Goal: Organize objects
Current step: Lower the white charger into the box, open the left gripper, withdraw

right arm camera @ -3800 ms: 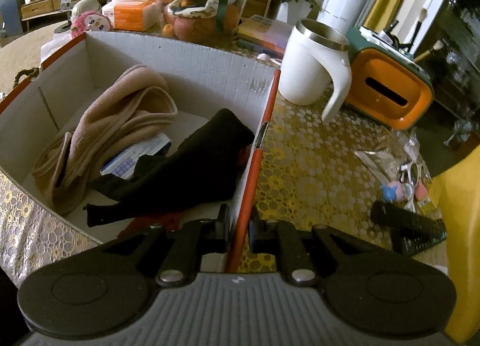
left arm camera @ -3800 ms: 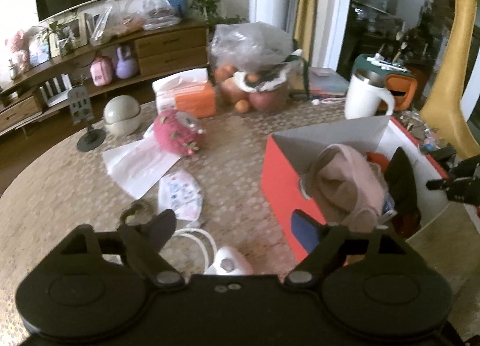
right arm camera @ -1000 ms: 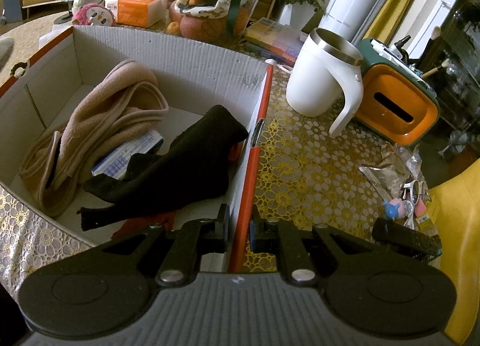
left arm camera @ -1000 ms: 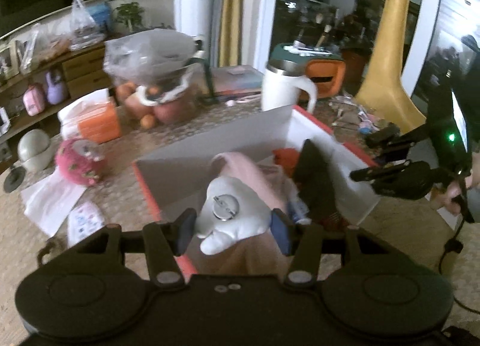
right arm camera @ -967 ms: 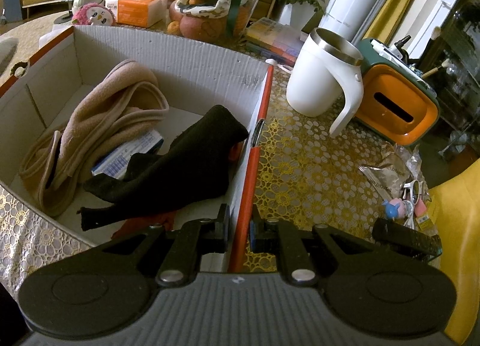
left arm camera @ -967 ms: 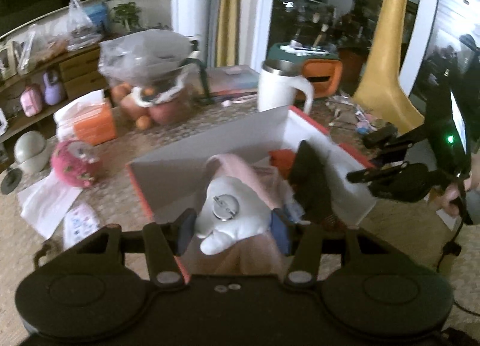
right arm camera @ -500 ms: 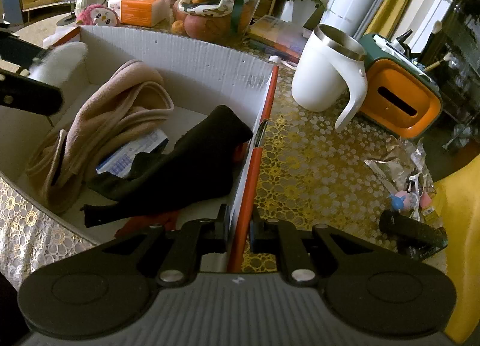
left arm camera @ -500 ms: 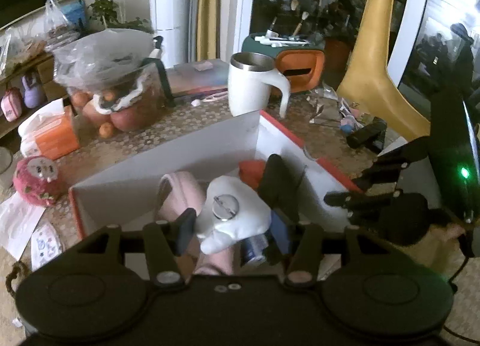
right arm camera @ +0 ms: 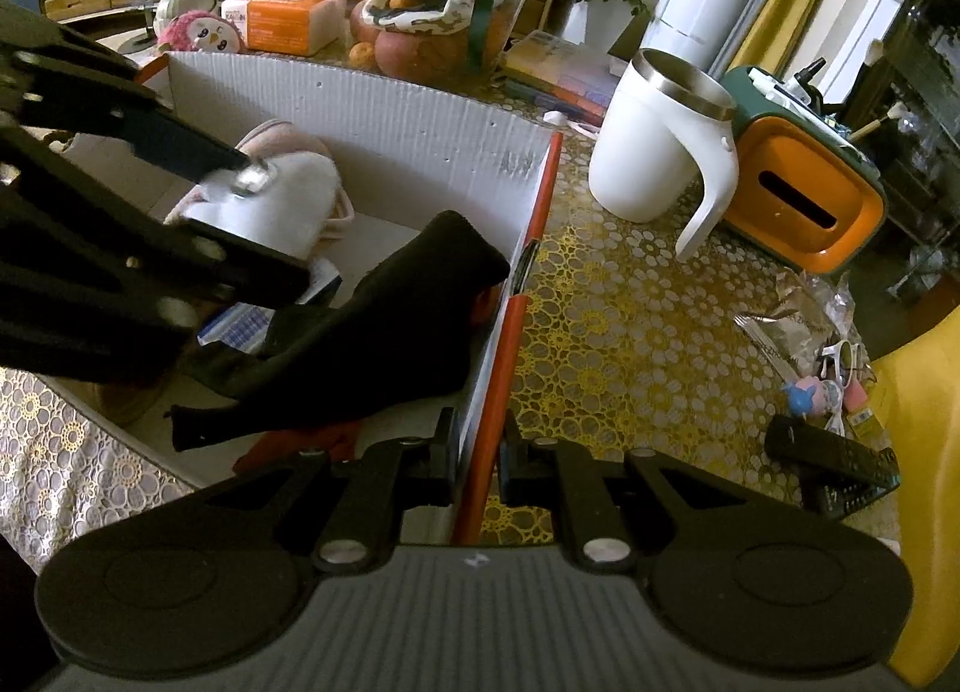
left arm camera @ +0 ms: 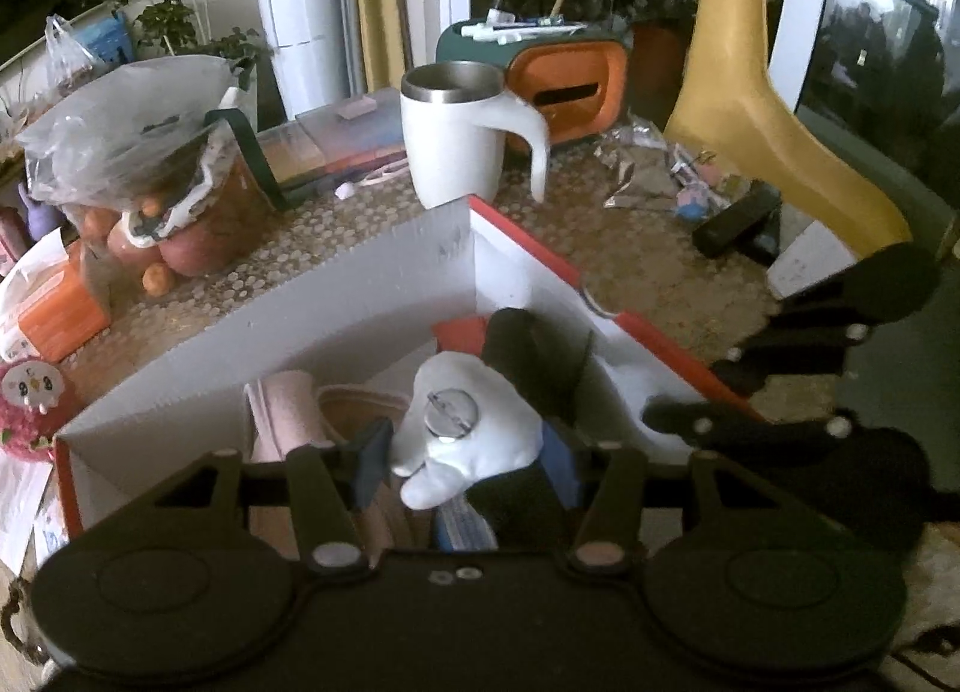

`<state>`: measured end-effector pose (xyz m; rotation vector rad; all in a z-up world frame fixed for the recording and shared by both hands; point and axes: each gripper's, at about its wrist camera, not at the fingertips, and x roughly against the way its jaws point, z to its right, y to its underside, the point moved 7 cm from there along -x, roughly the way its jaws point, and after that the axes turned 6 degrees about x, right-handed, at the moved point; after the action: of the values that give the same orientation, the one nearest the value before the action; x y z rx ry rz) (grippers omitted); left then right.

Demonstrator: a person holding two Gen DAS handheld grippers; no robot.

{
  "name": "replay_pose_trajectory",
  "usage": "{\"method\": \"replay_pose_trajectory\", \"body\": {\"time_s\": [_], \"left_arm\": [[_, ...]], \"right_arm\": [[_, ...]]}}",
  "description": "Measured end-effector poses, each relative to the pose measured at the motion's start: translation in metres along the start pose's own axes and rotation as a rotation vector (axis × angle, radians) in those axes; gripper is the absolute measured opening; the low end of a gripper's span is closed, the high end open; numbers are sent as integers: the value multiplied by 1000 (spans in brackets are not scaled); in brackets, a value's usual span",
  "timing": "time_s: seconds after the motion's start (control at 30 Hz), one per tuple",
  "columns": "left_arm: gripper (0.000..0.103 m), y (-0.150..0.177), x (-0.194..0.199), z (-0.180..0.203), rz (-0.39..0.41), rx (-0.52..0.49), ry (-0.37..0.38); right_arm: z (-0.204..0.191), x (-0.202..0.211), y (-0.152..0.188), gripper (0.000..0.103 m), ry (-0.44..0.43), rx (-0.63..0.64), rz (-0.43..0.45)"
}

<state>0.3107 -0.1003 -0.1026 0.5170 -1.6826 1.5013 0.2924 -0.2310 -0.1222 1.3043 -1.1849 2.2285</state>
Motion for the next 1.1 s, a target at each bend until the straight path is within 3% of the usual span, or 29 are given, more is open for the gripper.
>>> {"method": "replay_pose_trajectory", "body": {"time_s": [0.37,0.6,0.7,0.83,1.1], "left_arm": [[53,-8,-47,-19,-95,71,-47],[55,-7,-53,-20,-106,71,-42],[59,-7,-50,-21,-100,78,-40],[75,-7,-41,-21,-77,79,-39],[87,-9,-13,-28,-19,99,-34]], "right_arm": [[0,1,1,12,-1,-2,1],[-1,1,1,12,0,-1,0],[-1,2,1,12,0,0,0],[-1,2,1,12,0,-1,0],[-1,2,3,12,2,-7,-1]]}}
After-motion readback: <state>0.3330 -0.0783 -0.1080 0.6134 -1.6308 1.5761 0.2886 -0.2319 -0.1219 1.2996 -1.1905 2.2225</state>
